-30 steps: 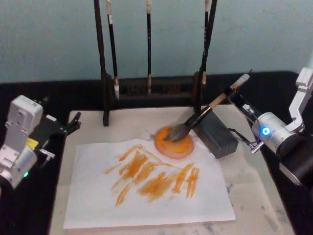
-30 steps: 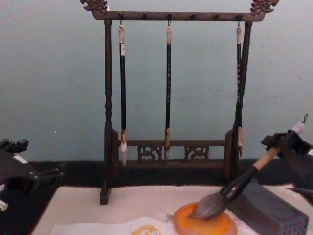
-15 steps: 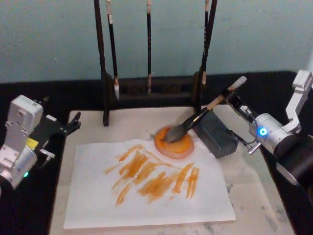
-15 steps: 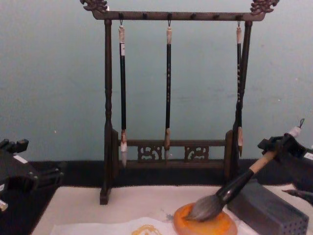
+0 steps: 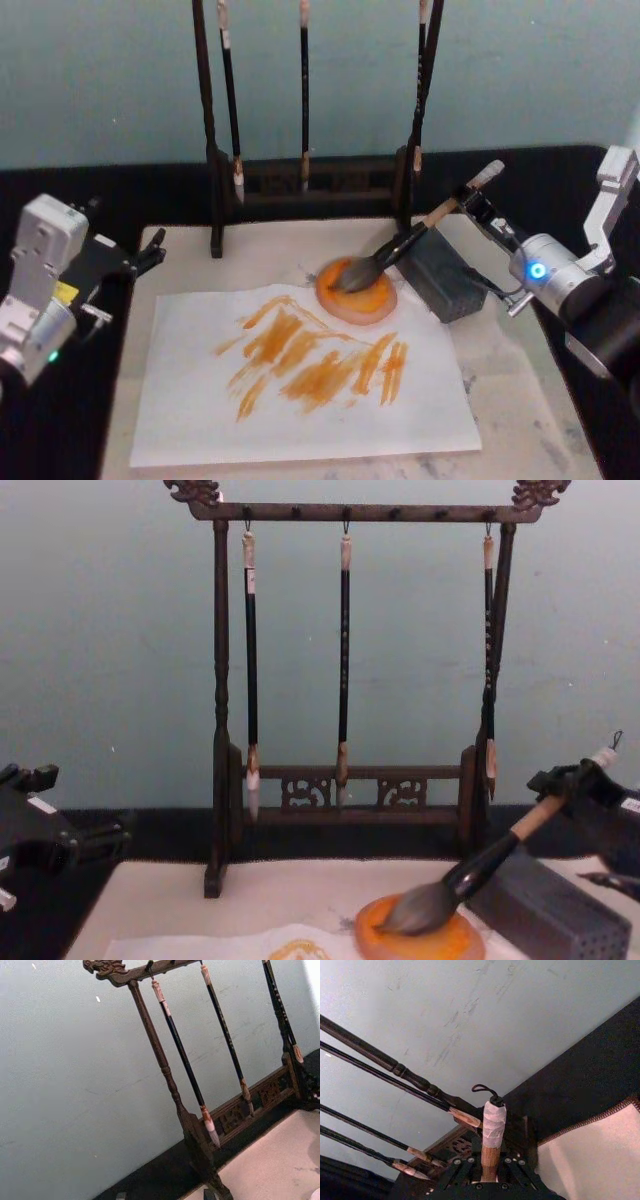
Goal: Pick up the brush from the inkstone, write on the paper, then place the brush back to its original position.
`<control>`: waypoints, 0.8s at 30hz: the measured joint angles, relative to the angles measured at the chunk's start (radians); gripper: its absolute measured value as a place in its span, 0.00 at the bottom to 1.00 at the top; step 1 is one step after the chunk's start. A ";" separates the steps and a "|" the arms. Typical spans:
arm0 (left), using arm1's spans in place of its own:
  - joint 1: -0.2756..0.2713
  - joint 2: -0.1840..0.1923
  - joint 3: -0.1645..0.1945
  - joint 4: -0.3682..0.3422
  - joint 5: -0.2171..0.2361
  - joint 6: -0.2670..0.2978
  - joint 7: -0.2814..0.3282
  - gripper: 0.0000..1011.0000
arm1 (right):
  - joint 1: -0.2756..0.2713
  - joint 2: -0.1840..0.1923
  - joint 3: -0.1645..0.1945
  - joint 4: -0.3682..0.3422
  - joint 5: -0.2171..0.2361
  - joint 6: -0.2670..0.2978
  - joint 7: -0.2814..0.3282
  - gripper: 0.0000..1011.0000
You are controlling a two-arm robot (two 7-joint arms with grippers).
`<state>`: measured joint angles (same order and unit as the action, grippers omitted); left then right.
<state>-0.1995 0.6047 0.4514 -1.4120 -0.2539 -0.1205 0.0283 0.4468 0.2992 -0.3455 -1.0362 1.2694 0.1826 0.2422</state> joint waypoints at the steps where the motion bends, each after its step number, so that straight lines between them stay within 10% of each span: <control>1: 0.000 0.000 0.000 0.000 0.000 0.000 0.000 0.99 | 0.001 0.001 -0.001 0.000 0.000 0.000 -0.001 0.15; 16: 0.000 0.000 0.000 0.000 0.000 0.000 0.000 0.99 | 0.000 0.000 0.000 0.001 0.000 0.000 -0.001 0.17; 24: 0.000 0.000 0.000 0.000 0.000 0.000 0.000 0.99 | -0.001 0.000 0.001 0.000 -0.001 0.000 -0.001 0.42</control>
<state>-0.1995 0.6047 0.4514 -1.4119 -0.2539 -0.1205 0.0283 0.4460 0.2988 -0.3444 -1.0359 1.2687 0.1825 0.2416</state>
